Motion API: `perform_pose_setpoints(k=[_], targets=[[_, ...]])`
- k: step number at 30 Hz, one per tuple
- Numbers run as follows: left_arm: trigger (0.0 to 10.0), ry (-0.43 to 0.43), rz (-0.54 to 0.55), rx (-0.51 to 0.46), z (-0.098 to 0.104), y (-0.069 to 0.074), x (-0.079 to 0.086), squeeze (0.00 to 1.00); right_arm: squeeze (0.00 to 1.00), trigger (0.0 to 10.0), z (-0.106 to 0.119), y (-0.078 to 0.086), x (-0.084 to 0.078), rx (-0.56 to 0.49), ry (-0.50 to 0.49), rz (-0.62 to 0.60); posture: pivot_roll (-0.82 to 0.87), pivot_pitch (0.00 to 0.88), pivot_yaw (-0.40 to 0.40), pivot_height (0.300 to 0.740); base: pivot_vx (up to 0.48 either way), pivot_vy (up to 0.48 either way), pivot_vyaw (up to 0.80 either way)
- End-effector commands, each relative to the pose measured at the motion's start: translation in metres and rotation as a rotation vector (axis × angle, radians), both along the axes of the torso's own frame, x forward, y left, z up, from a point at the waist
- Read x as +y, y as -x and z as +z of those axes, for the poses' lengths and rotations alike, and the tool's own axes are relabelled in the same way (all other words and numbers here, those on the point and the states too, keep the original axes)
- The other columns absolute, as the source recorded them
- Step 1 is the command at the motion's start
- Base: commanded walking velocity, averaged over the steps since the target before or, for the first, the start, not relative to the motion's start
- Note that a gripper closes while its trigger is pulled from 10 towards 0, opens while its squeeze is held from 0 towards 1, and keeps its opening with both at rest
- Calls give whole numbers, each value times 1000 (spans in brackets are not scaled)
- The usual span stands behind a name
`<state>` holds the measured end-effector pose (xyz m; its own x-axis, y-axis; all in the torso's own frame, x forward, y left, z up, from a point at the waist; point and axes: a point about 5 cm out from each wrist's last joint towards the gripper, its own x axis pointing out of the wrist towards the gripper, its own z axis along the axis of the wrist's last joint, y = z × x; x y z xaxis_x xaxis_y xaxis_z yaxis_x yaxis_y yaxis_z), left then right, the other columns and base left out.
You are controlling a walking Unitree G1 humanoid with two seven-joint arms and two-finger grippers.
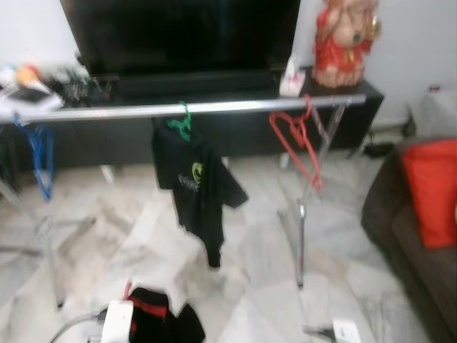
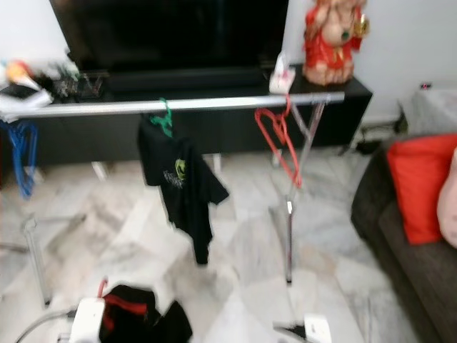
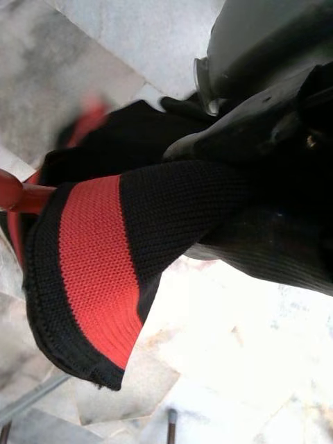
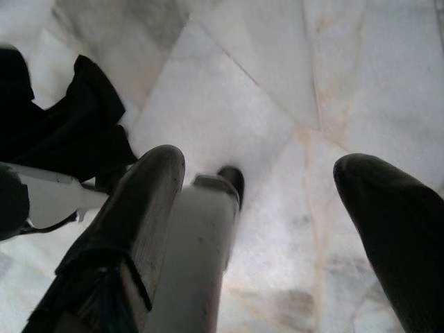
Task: Hang hanger
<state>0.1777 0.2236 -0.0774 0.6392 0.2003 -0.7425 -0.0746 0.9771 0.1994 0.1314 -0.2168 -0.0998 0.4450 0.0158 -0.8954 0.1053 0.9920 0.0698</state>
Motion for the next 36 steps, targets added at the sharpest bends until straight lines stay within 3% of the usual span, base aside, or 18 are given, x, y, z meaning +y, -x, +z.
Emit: perform_pose_setpoints(k=[1,22,26,36], targets=[[10000,-13,17,-18,4,-5,6,0,0,10000,1,-4,1,-13,-9,-10,-33,0,-8,740,-341,0,0],[10000,-12,20,-15,4,-5,5,0,0,10000,2,-6,2,-18,-11,-14,-33,0,-10,740,-342,0,0],[10000,-8,28,-53,8,-12,6,0,0,10000,2,-6,2,-18,-12,-15,-29,0,-11,740,-306,0,0],[10000,-5,27,-69,11,-19,5,0,0,10000,2,-7,3,-21,-18,-16,-32,0,-7,740,0,0,0]])
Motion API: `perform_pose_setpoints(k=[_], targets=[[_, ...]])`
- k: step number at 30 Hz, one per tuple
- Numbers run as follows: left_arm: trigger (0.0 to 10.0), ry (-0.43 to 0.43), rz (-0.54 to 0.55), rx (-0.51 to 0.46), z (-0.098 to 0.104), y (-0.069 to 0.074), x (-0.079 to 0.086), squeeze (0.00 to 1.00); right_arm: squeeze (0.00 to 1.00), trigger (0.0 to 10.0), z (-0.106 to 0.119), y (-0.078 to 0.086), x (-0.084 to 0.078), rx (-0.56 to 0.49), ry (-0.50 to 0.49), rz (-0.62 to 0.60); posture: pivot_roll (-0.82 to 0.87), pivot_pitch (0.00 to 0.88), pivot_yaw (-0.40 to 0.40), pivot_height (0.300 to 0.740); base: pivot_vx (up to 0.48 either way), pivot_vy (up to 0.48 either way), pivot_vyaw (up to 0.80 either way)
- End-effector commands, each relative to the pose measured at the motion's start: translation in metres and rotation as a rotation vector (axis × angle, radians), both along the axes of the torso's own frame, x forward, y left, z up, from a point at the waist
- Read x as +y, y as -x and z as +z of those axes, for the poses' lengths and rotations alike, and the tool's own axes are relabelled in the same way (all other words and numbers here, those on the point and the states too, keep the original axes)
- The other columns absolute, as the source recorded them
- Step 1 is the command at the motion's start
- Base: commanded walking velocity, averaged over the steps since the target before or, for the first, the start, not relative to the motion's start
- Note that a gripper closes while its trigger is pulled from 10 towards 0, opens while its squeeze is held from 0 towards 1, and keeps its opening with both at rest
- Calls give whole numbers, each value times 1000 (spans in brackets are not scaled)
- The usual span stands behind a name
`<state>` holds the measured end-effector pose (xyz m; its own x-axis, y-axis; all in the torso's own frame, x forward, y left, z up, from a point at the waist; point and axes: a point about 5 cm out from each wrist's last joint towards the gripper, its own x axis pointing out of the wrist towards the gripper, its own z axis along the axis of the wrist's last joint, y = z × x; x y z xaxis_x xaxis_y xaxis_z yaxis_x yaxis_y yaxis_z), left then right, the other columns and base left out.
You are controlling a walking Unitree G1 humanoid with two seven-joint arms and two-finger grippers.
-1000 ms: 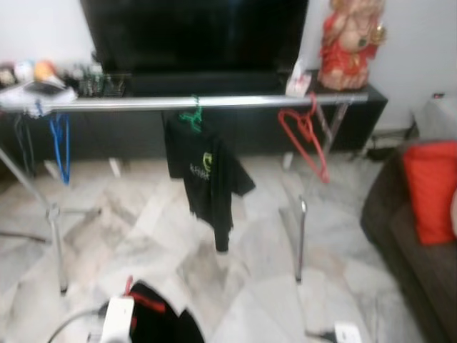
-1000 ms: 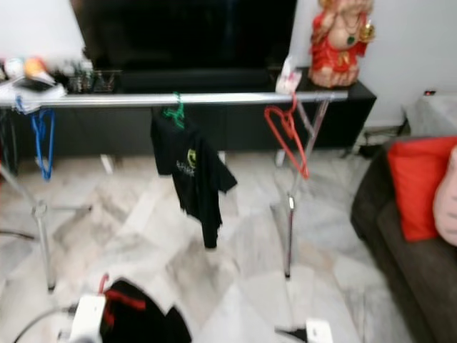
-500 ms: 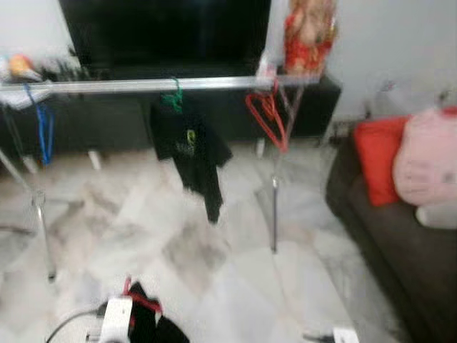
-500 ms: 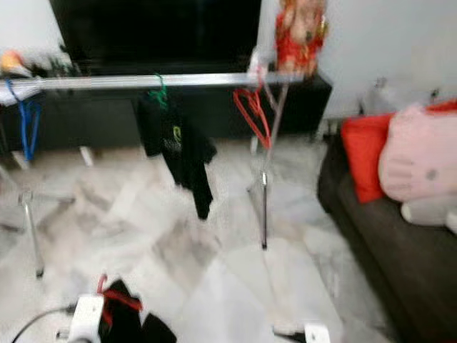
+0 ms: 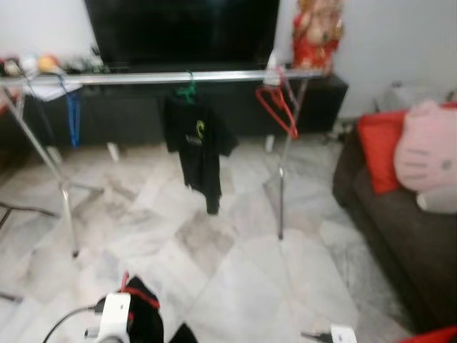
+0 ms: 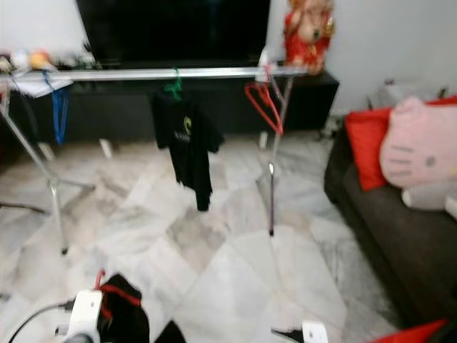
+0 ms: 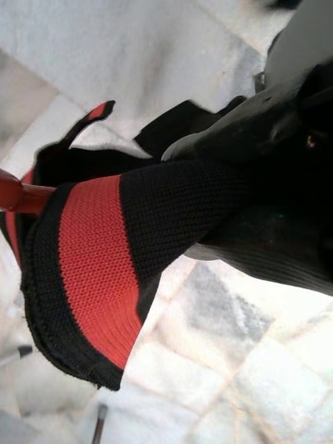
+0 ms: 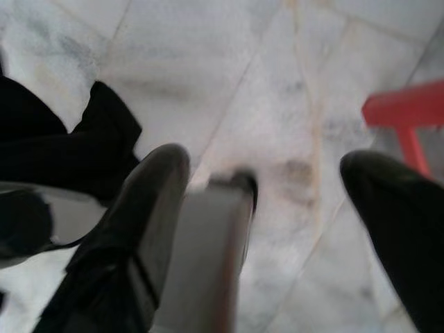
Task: Hang hanger
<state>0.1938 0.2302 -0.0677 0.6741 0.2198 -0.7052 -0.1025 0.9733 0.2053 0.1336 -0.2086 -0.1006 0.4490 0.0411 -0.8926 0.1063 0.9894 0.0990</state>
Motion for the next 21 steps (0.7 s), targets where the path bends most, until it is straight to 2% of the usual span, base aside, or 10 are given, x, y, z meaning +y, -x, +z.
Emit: perform_pose_setpoints(k=[1,21], targets=[[10000,6,11,-16,2,-3,-1,0,0,10000,2,-5,-5,-16,11,-15,-28,0,-8,740,0,0,0],[10000,14,28,1,-1,2,-1,0,0,10000,2,-4,-4,-13,6,-10,-29,0,-6,740,0,0,0]])
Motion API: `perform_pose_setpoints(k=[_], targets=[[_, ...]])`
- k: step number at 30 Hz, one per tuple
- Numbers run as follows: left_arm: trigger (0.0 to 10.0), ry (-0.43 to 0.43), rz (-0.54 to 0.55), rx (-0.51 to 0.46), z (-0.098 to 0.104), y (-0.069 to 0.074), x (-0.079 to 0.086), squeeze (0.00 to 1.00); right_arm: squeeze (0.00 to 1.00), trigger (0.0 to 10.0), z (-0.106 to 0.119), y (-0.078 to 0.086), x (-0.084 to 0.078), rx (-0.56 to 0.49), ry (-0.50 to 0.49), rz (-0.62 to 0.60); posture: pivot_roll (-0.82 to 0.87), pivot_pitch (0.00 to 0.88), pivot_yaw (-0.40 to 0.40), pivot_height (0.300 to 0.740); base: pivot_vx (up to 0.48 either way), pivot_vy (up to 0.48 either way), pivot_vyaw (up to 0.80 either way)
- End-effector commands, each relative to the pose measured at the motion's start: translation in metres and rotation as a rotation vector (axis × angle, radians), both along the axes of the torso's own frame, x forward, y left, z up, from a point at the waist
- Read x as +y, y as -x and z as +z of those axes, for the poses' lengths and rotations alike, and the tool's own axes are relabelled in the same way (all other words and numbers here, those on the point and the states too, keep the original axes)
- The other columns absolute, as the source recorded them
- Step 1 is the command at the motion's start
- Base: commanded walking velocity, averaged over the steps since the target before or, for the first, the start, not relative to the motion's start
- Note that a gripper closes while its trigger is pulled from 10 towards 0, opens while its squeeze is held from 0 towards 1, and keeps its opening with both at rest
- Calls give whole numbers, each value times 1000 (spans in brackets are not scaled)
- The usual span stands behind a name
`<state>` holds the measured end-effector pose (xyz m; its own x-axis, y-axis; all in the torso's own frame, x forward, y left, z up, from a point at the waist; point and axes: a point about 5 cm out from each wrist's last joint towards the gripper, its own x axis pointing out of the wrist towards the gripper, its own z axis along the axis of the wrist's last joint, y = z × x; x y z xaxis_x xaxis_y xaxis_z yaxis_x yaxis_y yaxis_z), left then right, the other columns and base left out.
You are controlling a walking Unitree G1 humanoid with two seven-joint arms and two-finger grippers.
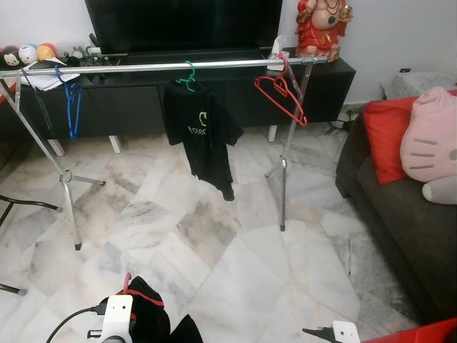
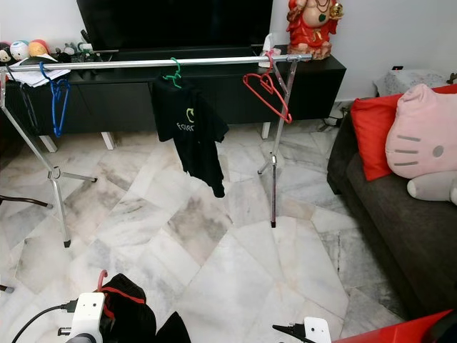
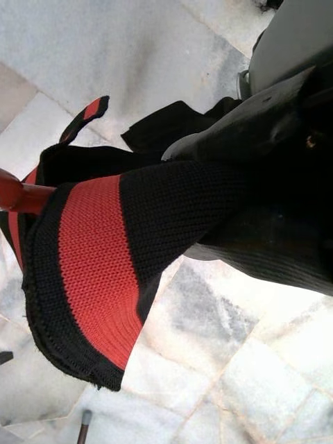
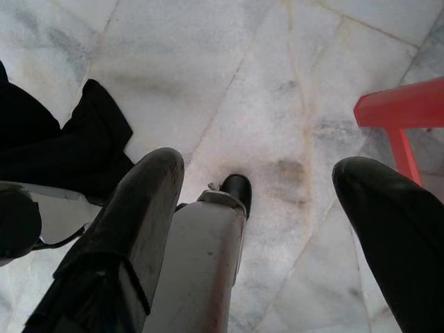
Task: Hang hanger
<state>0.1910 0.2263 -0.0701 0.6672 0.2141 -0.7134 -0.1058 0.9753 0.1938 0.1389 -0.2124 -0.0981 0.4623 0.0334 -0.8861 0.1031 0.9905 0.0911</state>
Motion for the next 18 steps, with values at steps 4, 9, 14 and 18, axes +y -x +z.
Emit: perform_pose_setpoints(k=[4,9,14,18], targets=[[10000,2,25,1,0,1,3,0,0,10000,0,1,0,1,-4,-12,-29,0,-6,740,0,0,0],[10000,3,28,11,-1,3,5,0,0,10000,0,1,0,1,-5,-9,-27,0,-5,740,0,0,0],[10000,3,30,13,-1,3,5,0,0,10000,0,1,1,1,-7,-10,-27,0,-3,740,0,0,0],[10000,3,30,14,-1,4,6,0,0,10000,0,1,1,1,-8,-11,-25,0,-2,740,0,0,0]])
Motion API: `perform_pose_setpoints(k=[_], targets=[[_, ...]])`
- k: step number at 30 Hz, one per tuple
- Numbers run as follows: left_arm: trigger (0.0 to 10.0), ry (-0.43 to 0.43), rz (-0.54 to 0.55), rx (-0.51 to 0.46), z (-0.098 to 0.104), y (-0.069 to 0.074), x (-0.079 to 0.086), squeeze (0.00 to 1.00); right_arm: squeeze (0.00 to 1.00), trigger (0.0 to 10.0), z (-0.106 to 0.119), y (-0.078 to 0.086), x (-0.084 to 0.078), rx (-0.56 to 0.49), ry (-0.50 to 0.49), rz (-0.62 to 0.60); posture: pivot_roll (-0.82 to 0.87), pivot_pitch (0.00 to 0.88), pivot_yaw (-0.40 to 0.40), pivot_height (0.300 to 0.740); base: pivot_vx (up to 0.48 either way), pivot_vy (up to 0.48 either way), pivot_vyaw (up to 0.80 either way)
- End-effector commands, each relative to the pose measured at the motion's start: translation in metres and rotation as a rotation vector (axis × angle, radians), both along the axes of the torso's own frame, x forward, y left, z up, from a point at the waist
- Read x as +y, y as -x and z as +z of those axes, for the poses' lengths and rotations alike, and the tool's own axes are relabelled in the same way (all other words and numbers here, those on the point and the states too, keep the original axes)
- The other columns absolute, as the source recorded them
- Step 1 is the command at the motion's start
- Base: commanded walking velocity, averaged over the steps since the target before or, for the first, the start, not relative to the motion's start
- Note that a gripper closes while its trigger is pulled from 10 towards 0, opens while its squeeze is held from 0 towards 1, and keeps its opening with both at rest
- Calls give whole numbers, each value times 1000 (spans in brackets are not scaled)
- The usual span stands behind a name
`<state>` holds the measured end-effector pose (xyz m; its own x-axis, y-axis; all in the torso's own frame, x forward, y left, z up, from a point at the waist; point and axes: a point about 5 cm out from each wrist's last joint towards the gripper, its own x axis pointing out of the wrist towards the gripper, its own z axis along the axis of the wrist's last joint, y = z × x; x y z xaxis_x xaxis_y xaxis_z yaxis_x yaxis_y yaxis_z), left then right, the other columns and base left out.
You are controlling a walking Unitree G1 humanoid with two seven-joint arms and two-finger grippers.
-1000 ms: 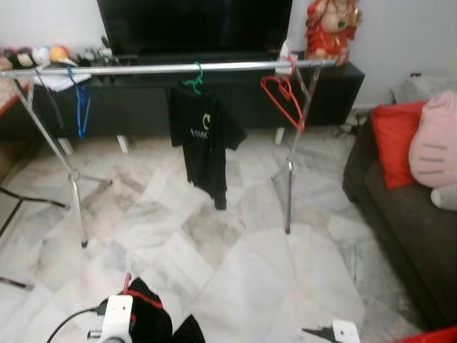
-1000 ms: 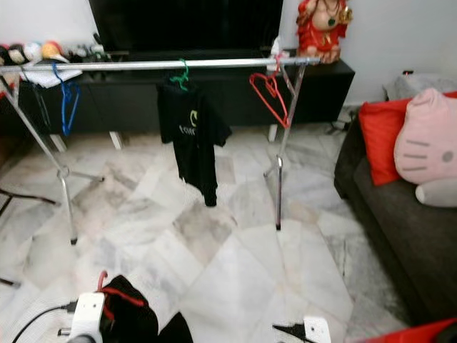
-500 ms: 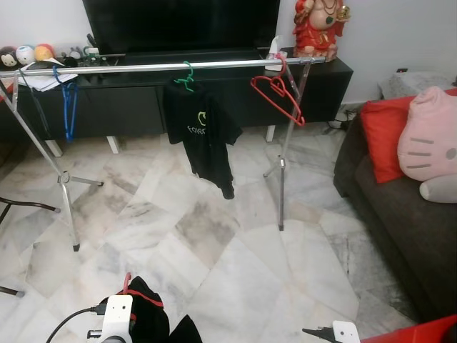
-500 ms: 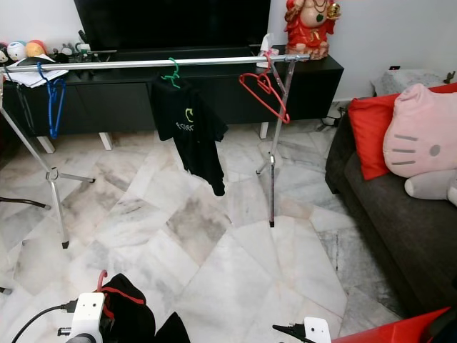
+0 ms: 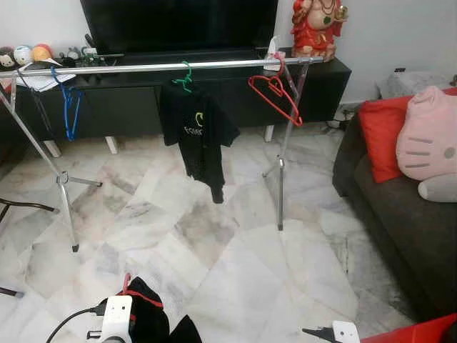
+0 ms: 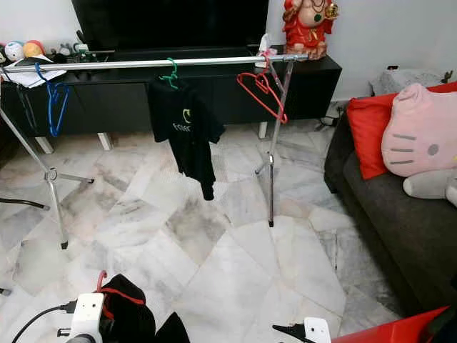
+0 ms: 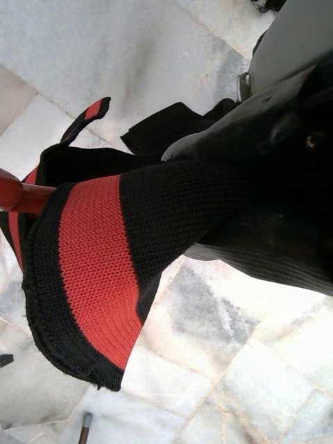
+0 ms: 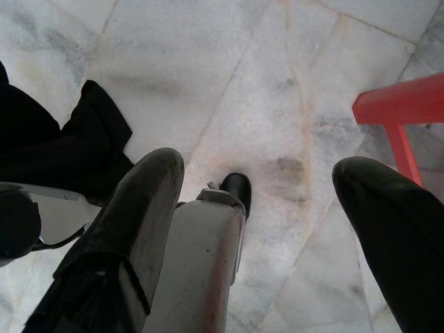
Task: Hang hanger
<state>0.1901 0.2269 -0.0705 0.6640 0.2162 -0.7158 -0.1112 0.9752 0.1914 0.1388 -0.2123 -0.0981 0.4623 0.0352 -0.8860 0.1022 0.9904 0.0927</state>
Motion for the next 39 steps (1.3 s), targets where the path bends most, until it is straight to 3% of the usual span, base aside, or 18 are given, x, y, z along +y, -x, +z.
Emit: perform_pose_setpoints(k=[1,9,39], targets=[[10000,1,24,12,-1,3,5,0,0,10000,0,0,1,1,-7,-12,-25,0,-2,740,0,0,0],[10000,3,26,19,-1,4,6,0,0,10000,0,0,2,0,-9,-13,-25,0,-1,740,0,60,0],[10000,3,31,27,-2,7,7,0,0,10000,-1,1,2,2,-12,-11,-22,0,1,740,0,353,0]])
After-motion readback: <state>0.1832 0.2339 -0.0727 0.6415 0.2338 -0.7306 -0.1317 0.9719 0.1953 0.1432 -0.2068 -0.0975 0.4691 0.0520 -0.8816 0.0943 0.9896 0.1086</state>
